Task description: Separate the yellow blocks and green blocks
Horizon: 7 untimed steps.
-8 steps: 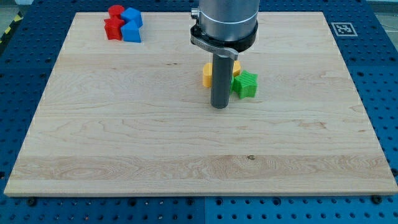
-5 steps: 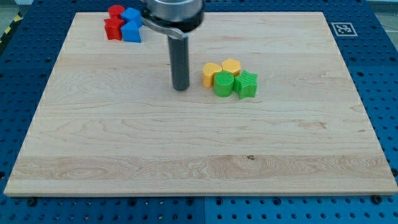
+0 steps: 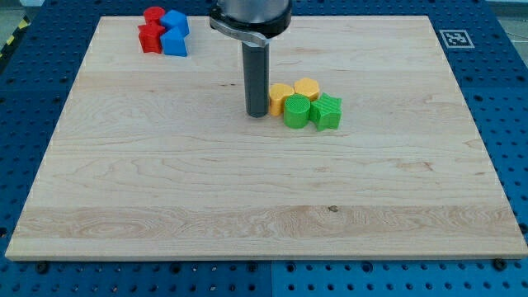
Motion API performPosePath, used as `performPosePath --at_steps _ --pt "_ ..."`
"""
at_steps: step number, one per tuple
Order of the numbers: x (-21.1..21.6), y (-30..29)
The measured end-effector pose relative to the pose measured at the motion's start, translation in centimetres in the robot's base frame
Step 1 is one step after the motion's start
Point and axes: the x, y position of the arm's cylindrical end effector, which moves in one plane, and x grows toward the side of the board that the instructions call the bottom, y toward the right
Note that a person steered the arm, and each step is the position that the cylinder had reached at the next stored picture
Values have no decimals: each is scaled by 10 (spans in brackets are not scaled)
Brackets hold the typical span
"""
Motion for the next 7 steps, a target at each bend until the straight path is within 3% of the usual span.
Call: performPosePath --at_steps 5,7 --pt "-15 158" --pt "-16 131"
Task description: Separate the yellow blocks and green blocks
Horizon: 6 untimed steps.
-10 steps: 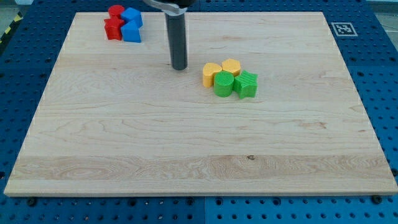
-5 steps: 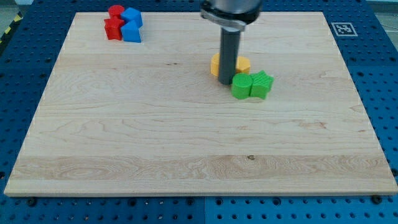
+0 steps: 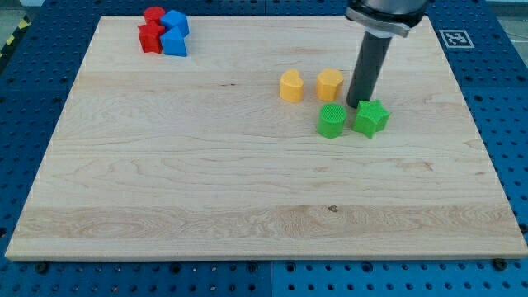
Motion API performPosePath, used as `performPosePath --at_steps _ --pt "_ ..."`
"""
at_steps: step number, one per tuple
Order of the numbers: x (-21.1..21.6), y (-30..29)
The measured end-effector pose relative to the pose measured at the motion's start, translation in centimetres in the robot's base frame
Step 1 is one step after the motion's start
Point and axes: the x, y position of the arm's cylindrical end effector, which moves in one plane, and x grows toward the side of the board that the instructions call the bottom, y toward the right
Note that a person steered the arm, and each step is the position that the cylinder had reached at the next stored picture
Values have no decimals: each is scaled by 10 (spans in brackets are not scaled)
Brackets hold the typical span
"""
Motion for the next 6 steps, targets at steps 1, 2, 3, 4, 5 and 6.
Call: performPosePath --at_steps 1,2,3,4,5,6 --pt "0 -22" --pt "-7 -9" --pt "-8 21" --pt "-8 50" --pt "-8 80" --pt "10 81"
